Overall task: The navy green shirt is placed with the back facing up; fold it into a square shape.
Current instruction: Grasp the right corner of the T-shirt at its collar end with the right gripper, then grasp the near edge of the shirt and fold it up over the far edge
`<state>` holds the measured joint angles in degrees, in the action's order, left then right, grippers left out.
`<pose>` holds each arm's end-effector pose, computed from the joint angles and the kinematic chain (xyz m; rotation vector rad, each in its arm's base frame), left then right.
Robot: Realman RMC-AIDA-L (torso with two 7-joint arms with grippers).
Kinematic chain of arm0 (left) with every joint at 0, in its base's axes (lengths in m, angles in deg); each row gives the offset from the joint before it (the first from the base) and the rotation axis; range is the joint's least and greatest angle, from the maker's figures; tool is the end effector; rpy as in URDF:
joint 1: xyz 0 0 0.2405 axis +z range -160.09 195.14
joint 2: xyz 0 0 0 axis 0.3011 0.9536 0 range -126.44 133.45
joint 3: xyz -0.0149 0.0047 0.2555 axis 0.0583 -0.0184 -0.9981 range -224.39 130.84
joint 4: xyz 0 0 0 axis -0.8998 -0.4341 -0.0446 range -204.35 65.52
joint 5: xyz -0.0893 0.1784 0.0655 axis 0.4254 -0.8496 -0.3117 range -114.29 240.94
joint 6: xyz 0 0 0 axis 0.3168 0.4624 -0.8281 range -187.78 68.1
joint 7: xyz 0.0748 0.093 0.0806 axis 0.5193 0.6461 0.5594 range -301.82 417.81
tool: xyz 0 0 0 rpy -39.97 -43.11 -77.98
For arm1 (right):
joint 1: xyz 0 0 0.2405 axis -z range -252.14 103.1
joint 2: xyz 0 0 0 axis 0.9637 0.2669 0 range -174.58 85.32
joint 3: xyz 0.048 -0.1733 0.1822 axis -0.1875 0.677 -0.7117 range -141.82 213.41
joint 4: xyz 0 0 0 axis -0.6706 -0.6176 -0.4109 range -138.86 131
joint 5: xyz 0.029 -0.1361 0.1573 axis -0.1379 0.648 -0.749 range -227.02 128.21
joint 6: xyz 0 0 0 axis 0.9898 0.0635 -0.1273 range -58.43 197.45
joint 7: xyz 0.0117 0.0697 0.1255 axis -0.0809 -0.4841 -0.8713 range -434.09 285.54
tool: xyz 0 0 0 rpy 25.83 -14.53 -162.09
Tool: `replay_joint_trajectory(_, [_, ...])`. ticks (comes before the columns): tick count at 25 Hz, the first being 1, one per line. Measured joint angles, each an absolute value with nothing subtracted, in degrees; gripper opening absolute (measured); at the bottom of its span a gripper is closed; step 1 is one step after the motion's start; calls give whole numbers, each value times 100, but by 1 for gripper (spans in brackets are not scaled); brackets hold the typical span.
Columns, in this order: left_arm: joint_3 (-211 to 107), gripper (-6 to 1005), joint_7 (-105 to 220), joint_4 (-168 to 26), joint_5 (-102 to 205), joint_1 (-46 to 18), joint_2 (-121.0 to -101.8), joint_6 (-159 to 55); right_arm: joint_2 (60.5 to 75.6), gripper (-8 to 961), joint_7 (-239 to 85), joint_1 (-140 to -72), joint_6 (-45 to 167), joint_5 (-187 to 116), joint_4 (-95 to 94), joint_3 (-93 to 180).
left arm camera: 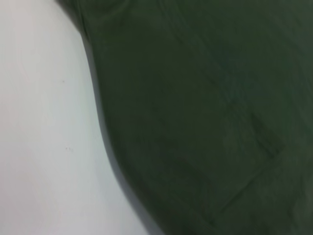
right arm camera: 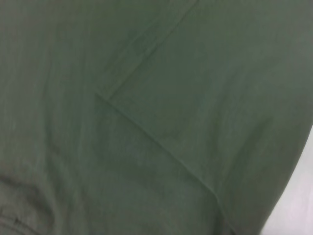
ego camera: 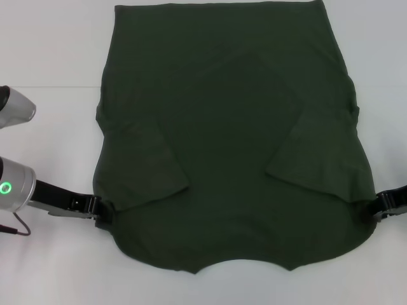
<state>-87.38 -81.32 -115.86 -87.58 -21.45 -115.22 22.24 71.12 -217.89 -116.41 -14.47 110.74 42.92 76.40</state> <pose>-0.2839 0.3650 0.0121 -2.2943 -1.6635 0.0545 0.2923 0.3748 0.0405 -2.2018 1.6463 -0.2678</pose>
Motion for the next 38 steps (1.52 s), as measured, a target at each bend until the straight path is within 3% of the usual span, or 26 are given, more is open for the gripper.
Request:
replay_joint_trajectory(10, [-8702,56,-8076,-11584,-8748,-2158,-11505,2225,7102,75,-21720,-11646,-1447,11058,4332,7666])
replay_joint_trajectory(21, [-8674,57,-8006,-11577,-8668,-2128,-11394,2556,7093,75,-21316,-11626,-2223,11035,4639,7697])
replay_joint_trajectory(26, [-8665,57,-8015,-11540,-8605,-2119,-11176,3098,7081,75,-20901,-11604,-3120,11037,4814,7703])
replay_joint_trajectory(32, [-8479,58,-7973,-11146,-8604,-2106,-10771,3787,7037,75,-20375,-11544,-3642,11076,4811,7720])
replay_joint_trajectory(38, [-8447,58,-7793,-10959,-8657,-2051,-10680,4464,7027,76,-19790,-11497,-4247,11108,4784,7847])
